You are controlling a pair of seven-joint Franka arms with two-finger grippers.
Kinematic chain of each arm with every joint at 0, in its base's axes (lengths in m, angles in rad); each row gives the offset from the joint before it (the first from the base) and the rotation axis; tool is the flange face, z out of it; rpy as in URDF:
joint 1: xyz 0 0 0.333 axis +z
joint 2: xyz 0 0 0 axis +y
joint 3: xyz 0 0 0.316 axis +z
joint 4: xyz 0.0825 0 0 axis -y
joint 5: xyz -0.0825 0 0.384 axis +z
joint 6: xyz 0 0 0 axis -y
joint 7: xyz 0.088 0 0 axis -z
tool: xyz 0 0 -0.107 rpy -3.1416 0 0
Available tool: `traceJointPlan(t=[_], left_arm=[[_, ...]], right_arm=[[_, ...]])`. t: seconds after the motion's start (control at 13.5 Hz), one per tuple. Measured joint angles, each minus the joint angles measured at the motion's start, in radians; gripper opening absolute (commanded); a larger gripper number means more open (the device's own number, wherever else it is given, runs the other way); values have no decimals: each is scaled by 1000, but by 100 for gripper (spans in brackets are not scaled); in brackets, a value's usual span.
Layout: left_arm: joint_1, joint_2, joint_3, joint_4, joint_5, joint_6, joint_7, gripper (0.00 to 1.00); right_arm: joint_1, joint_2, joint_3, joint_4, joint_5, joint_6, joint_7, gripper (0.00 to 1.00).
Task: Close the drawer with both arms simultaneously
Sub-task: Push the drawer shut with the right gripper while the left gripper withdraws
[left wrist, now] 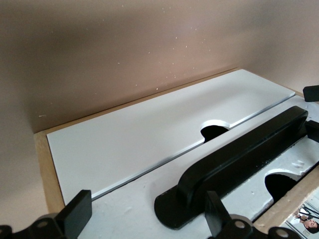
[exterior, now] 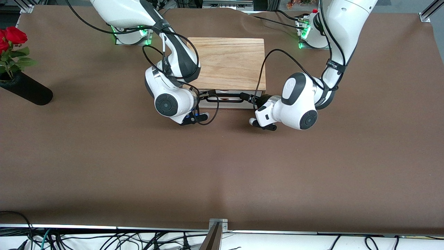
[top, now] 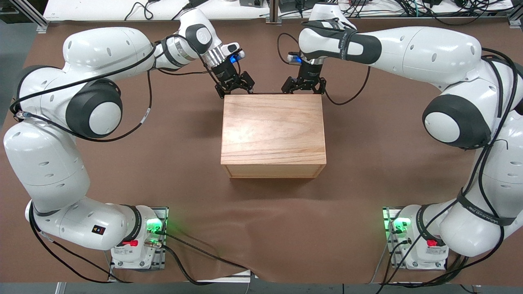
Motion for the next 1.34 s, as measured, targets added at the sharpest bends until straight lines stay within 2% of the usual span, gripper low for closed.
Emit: traceJointPlan(t=[0.59, 0.97, 1.34], left_arm=[[49, -45, 5, 42, 10, -33, 0, 100], [148, -87, 7, 164, 196, -168, -1, 100], [227, -225, 10, 187, 412, -282, -47, 100]], right_arm=[[0, 10, -1, 14, 0, -17, -2, 100], [-4, 11, -1, 29, 0, -28, -2, 100], [-41, 11, -2, 118, 0, -45, -2, 100]])
